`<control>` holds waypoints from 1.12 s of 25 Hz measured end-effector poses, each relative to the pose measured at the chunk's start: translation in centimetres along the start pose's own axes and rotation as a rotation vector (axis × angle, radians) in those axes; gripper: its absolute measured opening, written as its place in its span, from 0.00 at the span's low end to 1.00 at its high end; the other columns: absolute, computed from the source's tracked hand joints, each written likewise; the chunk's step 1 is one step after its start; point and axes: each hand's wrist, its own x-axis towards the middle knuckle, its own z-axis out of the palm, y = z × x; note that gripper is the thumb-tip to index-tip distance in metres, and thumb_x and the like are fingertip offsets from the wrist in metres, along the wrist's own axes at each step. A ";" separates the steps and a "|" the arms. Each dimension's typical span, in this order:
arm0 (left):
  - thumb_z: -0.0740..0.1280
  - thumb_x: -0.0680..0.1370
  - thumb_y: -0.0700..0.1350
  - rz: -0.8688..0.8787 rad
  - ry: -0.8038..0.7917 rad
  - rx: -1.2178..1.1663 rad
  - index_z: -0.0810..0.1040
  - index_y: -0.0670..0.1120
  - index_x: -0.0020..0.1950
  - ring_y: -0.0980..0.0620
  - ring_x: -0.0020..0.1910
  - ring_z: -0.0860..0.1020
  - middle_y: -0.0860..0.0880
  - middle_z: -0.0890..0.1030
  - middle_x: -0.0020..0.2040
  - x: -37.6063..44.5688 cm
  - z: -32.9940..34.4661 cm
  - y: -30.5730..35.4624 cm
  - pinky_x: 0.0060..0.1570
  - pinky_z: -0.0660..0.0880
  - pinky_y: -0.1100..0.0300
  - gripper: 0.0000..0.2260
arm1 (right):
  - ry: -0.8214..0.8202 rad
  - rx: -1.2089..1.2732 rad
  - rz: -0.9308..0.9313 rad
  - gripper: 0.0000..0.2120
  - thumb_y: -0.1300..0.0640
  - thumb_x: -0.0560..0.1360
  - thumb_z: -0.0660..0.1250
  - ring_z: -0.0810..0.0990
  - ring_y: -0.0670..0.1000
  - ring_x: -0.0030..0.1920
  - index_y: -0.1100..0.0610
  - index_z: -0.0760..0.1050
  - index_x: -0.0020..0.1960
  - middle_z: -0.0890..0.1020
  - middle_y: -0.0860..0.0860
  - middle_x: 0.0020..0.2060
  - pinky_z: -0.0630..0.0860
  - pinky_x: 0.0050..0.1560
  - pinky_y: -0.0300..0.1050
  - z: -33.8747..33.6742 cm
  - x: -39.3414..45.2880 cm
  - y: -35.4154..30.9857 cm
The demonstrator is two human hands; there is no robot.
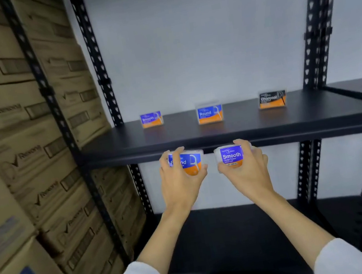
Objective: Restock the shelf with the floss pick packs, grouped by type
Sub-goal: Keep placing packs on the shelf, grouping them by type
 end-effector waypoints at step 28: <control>0.77 0.68 0.54 -0.086 0.380 -0.020 0.65 0.52 0.69 0.51 0.60 0.72 0.51 0.61 0.70 20.0 -5.2 -13.8 0.55 0.75 0.57 0.34 | -0.272 -0.166 -0.177 0.33 0.45 0.69 0.73 0.67 0.60 0.60 0.48 0.59 0.66 0.59 0.57 0.63 0.74 0.57 0.55 21.9 19.6 -10.7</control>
